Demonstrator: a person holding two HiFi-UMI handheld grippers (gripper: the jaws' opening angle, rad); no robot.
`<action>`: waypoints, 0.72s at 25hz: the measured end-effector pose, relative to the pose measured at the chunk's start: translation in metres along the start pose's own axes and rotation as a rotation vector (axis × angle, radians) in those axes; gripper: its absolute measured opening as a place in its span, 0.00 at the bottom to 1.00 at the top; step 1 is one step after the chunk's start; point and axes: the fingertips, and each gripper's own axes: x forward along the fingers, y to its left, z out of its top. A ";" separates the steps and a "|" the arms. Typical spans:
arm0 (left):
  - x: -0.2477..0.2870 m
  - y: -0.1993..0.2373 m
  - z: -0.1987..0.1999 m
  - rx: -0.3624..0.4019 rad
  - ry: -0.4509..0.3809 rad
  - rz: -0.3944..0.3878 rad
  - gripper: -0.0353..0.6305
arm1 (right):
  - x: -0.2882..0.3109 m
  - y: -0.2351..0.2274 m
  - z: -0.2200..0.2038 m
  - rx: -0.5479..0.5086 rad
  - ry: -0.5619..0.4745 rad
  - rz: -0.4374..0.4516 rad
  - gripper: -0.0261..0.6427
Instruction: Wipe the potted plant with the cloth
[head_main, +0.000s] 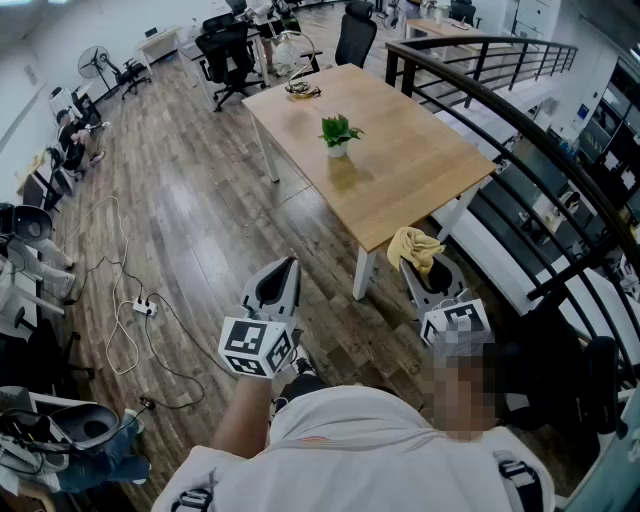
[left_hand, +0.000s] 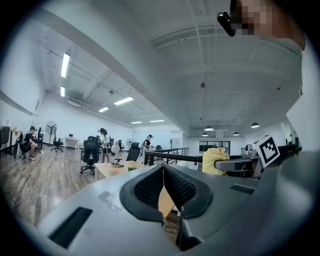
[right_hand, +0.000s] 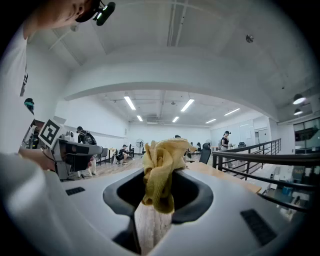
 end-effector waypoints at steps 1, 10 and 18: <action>0.000 0.000 0.000 0.002 0.002 -0.001 0.08 | 0.000 0.000 -0.001 0.002 0.001 0.000 0.31; -0.003 0.010 -0.007 0.000 0.025 0.016 0.08 | 0.009 0.008 -0.010 0.013 0.015 0.012 0.31; -0.004 0.022 -0.009 -0.009 0.041 0.036 0.08 | 0.020 0.009 -0.015 0.026 0.025 0.005 0.31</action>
